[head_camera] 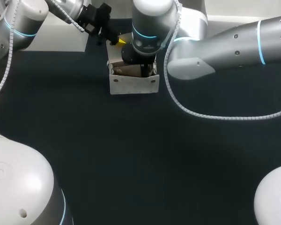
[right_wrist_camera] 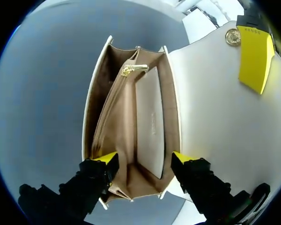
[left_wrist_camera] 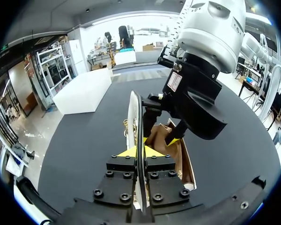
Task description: Pick up the bag, open it, inspect its contents, close it, and place it on the opposite side
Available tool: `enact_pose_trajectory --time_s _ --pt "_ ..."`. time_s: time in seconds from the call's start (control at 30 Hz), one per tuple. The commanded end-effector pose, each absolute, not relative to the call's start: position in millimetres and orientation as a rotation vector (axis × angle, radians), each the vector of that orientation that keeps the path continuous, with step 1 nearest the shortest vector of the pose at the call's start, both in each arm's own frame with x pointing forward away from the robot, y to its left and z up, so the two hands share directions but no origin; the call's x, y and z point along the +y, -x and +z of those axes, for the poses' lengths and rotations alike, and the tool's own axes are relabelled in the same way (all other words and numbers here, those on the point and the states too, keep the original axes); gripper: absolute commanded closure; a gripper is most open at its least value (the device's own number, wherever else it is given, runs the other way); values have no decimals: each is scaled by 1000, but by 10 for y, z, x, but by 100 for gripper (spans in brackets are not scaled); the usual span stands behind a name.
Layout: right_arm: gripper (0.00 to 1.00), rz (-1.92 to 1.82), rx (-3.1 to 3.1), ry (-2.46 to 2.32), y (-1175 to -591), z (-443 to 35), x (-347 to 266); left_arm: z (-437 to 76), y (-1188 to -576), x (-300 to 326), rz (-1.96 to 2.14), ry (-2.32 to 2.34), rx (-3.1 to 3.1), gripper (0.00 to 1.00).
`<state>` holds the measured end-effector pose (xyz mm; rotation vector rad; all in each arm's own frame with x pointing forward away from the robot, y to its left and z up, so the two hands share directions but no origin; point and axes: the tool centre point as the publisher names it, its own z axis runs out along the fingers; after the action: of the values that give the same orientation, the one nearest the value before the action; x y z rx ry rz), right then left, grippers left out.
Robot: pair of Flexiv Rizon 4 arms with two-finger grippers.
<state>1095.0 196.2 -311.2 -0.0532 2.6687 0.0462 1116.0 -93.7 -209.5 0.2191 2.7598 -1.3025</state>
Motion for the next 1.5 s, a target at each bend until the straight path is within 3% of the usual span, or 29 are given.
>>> enact_pose_trajectory --time_s 0.03,0.2,0.73,1.03,1.1,1.5 --pt "51 46 2632 34 -10946 -3071 1943 -2074 -11143 -932 -1307 -221 2752 100" --pt "64 43 2557 -3 -10953 -2874 1904 -2130 -11166 -929 -1304 -204 2748 100" --pt "68 48 2378 -106 -10850 -2458 1771 -2329 -11483 -988 -1220 -190 2640 100" --pt "89 79 2348 -142 -10752 -2502 1720 -2460 -11732 -1018 -1177 -178 2548 100" --pt "100 92 2340 -156 -10733 -2531 1700 -2508 -11746 -1019 -1179 -183 2536 100" --pt "100 190 2424 -152 -10626 -2894 1721 -2769 -11816 -1000 -1199 -159 2549 100"
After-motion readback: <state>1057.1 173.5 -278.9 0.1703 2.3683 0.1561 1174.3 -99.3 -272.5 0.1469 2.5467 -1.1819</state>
